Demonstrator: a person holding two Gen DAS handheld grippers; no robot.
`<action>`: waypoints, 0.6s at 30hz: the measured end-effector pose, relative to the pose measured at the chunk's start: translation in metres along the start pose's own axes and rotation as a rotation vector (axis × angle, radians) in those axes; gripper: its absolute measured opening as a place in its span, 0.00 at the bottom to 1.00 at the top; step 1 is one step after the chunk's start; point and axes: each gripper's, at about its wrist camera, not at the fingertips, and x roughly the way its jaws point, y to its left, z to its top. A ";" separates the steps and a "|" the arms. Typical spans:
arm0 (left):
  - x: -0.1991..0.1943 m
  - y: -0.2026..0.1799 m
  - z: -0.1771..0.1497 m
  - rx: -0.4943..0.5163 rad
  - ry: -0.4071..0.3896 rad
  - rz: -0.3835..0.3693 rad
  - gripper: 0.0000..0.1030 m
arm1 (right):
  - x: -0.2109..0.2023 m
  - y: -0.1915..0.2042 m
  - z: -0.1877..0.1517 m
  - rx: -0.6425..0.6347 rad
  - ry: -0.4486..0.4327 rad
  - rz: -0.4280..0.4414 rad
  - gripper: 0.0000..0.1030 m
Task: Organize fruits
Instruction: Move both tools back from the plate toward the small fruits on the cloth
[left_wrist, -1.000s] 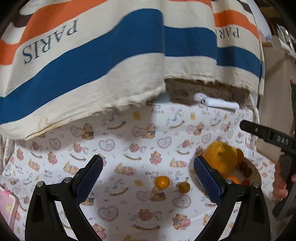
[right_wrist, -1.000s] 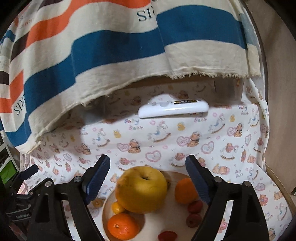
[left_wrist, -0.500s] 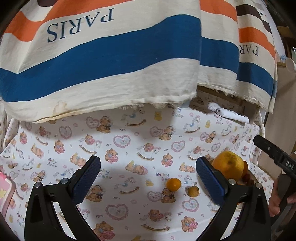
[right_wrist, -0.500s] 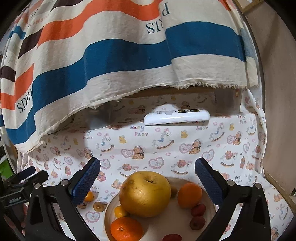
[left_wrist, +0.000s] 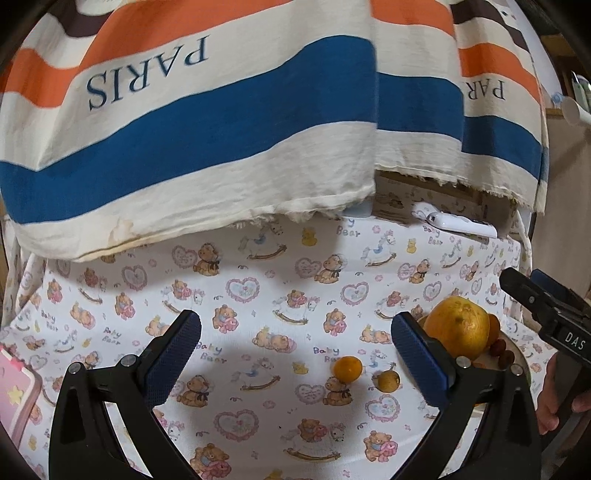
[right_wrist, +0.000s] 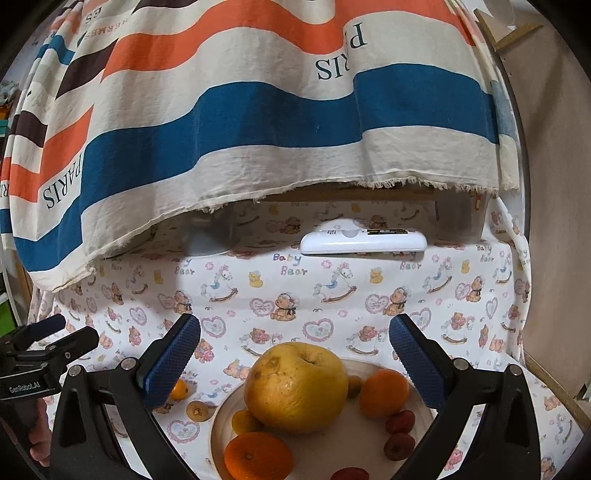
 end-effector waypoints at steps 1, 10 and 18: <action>0.000 -0.002 0.000 0.009 -0.004 0.002 0.99 | 0.000 0.000 0.000 -0.001 0.001 0.001 1.00; -0.004 -0.012 0.000 0.066 -0.025 0.020 0.99 | 0.005 -0.004 -0.003 0.020 0.021 0.006 1.00; -0.004 -0.013 -0.001 0.070 -0.025 0.021 0.99 | 0.008 -0.004 -0.004 0.018 0.032 0.003 1.00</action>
